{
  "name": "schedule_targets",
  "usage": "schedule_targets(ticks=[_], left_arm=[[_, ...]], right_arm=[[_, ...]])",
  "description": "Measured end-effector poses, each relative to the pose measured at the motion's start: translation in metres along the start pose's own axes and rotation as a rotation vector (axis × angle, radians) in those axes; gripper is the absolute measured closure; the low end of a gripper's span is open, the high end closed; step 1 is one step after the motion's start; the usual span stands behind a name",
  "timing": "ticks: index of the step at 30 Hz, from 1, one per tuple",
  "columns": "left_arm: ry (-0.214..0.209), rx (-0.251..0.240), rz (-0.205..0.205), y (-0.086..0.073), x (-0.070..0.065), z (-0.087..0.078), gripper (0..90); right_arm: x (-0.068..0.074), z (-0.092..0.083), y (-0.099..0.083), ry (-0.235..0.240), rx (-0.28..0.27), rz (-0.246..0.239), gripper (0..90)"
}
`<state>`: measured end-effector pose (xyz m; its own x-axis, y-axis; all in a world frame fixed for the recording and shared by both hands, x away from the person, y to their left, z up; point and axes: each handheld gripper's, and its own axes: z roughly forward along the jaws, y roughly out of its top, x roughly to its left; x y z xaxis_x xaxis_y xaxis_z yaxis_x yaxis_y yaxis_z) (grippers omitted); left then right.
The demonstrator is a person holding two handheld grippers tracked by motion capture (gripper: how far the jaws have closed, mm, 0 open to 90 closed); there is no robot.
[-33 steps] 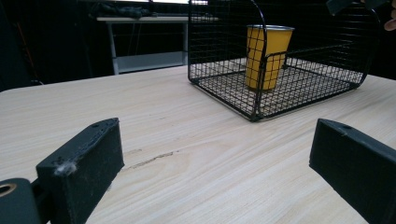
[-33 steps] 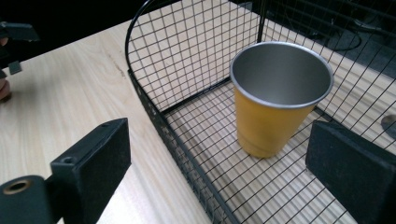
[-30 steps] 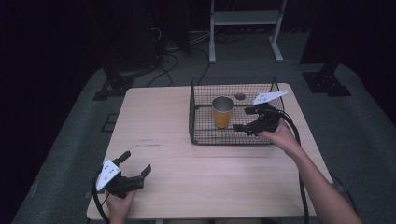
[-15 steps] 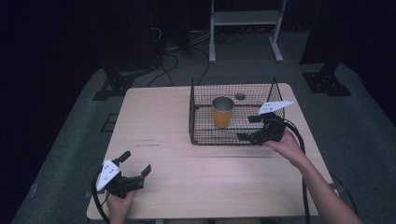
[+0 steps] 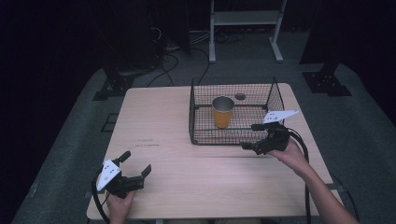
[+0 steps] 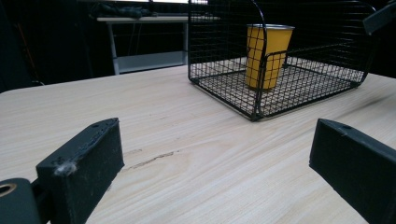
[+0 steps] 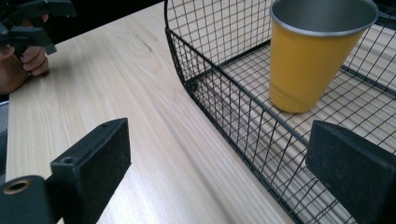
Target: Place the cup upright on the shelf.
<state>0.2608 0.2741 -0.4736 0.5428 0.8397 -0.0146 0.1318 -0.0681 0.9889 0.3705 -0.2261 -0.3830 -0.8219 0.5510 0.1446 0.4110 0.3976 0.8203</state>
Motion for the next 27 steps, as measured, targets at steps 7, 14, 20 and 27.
schedule_targets(ticks=[7, 14, 20, 27], left_arm=[[0.000, 0.002, 0.002, 0.000, 0.000, 0.000, 2.2], [0.000, 0.002, 0.001, 0.000, 0.000, 0.000, 2.2], [0.001, 0.004, 0.004, 0.000, 0.000, 0.000, 2.2], [0.000, 0.004, 0.004, 0.000, 0.000, 0.000, 2.2]], right_arm=[[0.001, -0.005, -0.009, -0.007, 0.000, -0.001, 5.9], [0.000, -0.011, -0.018, -0.021, -0.004, 0.013, 6.0], [0.000, -0.014, -0.027, -0.022, -0.003, 0.024, 6.0], [0.000, -0.017, -0.036, -0.023, -0.001, 0.038, 5.9]])
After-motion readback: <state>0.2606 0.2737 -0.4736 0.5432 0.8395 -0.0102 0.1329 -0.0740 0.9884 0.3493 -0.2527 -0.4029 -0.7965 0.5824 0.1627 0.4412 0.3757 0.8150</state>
